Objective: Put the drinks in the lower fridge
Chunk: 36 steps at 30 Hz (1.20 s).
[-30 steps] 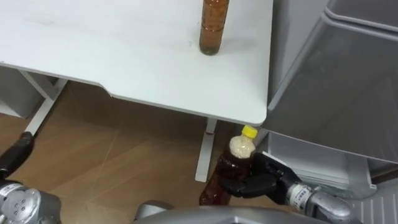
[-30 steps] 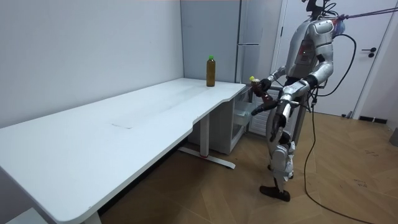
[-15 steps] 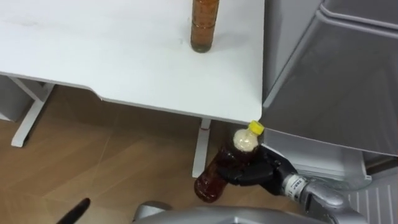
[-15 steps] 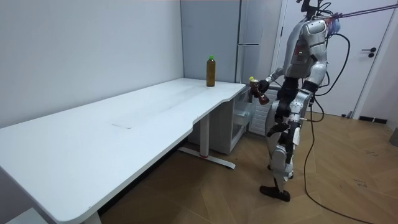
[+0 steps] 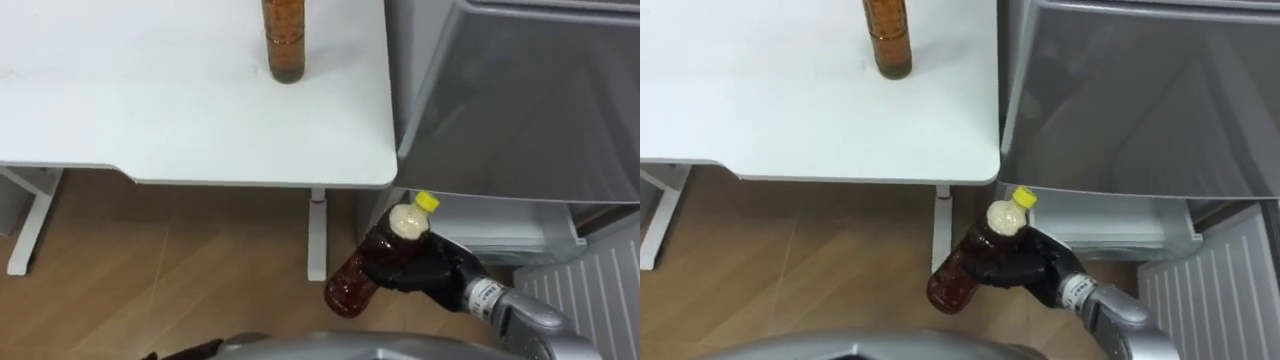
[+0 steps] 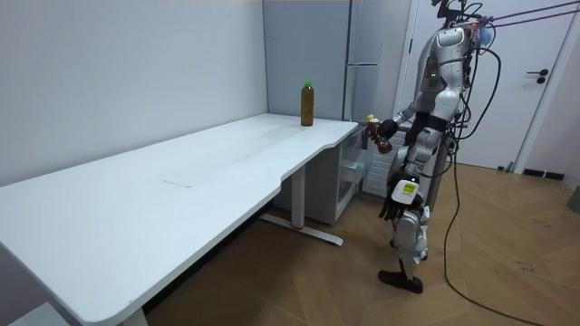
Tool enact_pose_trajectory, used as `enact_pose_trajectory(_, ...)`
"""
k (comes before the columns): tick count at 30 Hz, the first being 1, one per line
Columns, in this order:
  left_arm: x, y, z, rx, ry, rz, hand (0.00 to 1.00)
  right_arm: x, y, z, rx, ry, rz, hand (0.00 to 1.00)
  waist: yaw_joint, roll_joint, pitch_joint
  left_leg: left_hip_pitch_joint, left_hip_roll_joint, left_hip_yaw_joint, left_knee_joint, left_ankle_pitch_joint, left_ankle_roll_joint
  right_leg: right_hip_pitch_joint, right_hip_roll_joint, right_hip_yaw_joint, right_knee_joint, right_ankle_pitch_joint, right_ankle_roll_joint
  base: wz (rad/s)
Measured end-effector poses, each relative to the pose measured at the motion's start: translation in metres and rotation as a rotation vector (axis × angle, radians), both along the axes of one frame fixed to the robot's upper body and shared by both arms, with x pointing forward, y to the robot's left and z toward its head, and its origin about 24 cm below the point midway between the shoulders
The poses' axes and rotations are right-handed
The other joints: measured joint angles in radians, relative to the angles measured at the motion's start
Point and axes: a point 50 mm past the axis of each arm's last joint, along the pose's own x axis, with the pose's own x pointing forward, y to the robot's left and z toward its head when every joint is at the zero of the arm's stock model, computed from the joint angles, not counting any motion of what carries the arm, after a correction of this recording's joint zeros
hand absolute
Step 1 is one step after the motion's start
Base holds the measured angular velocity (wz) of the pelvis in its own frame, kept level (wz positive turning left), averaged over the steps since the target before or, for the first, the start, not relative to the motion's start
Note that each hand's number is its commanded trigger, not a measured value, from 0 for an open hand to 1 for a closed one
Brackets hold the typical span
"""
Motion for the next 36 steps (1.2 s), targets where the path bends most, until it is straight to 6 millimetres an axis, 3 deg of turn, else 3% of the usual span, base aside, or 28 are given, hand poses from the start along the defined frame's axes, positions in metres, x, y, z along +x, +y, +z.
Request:
enact_pose_trajectory(3,0.008,0.0,0.0,-0.007,-0.008,-0.075,0.0,-0.003,-0.002,-0.002,0.0,0.016,-0.013,1.0,-0.004,-0.001,-0.0052,0.001,0.0,0.012,0.002,0.0,0.0,-0.005,0.0,0.01,0.0,0.0,0.001,-0.08)
enact_pose_trajectory(11,0.013,0.0,0.001,-0.006,-0.007,-0.165,0.0,-0.005,-0.004,-0.004,-0.02,0.026,-0.05,1.0,-0.032,0.004,-0.0067,0.0,0.0,0.023,0.001,0.0,0.0,-0.01,0.0,0.02,0.0,0.001,0.002,-0.03)
enact_pose_trajectory(21,0.013,0.003,0.001,0.019,0.008,-0.224,0.0,-0.015,-0.02,-0.013,0.017,0.097,-0.338,1.0,-0.041,-0.011,-0.0011,0.019,0.0,0.026,0.001,0.0,0.0,-0.007,0.0,0.027,0.003,0.001,0.002,0.0)
enact_pose_trajectory(30,0.004,0.003,0.001,0.056,0.028,-0.211,0.0,-0.032,-0.047,-0.028,-0.129,0.206,-0.592,1.0,-0.059,-0.007,-0.0026,0.021,0.0,0.025,0.003,0.0,0.0,0.003,0.0,0.026,-0.003,0.001,0.003,0.0)
enact_pose_trajectory(36,0.001,0.002,0.001,0.053,0.036,-0.205,0.0,-0.034,-0.052,-0.029,-0.113,0.243,-0.758,1.0,-0.065,-0.003,-0.0018,0.028,0.0,0.026,0.002,0.0,0.0,0.007,0.001,0.031,-0.003,-0.001,0.004,0.0)
